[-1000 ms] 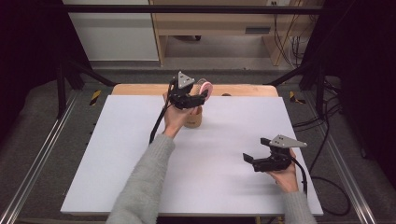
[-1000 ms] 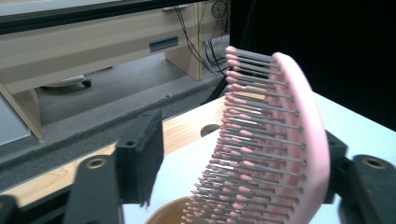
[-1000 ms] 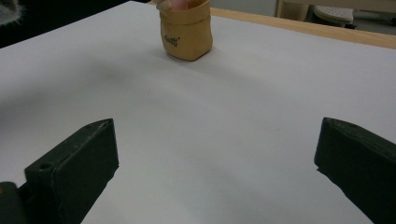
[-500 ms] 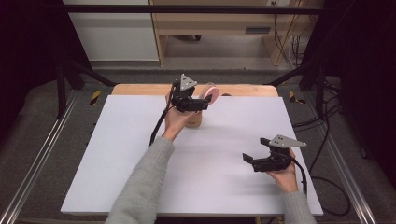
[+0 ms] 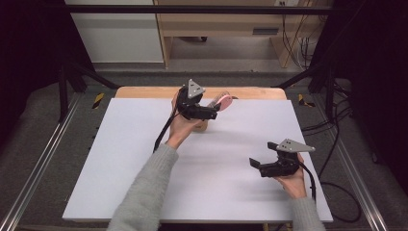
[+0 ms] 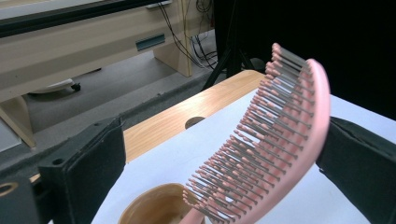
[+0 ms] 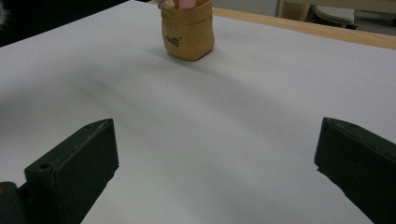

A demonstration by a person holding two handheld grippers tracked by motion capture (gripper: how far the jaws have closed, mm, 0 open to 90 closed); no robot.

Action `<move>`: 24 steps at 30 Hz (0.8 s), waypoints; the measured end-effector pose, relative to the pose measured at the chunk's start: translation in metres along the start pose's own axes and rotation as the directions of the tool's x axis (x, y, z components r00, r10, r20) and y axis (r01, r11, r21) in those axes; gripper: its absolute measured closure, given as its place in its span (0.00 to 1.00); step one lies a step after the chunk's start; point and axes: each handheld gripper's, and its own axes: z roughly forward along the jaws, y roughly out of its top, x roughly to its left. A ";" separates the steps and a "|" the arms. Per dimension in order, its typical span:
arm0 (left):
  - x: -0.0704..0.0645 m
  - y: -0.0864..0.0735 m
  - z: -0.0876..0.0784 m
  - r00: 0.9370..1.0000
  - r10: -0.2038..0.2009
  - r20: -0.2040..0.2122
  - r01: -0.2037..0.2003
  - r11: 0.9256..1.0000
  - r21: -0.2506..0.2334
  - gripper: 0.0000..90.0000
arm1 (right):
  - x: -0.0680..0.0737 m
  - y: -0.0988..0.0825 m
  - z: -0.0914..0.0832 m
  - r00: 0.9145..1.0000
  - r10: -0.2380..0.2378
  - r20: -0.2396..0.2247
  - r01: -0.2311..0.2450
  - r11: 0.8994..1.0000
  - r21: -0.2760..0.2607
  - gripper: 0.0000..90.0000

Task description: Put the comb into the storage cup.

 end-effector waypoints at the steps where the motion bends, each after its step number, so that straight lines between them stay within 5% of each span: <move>1: 0.000 0.000 -0.001 1.000 -0.002 0.002 0.002 1.000 -0.001 0.01 | 0.000 0.000 0.000 1.000 0.000 0.000 0.000 1.000 0.000 0.00; 9: -0.001 -0.004 -0.013 1.000 -0.003 0.027 0.003 1.000 -0.012 0.00 | 0.000 0.001 0.000 1.000 0.000 -0.003 0.000 1.000 -0.003 0.00; 24: 0.017 -0.013 -0.056 0.999 -0.030 0.028 0.031 0.997 -0.069 0.00 | 0.002 0.002 0.000 1.000 -0.001 -0.003 0.001 1.000 -0.007 0.00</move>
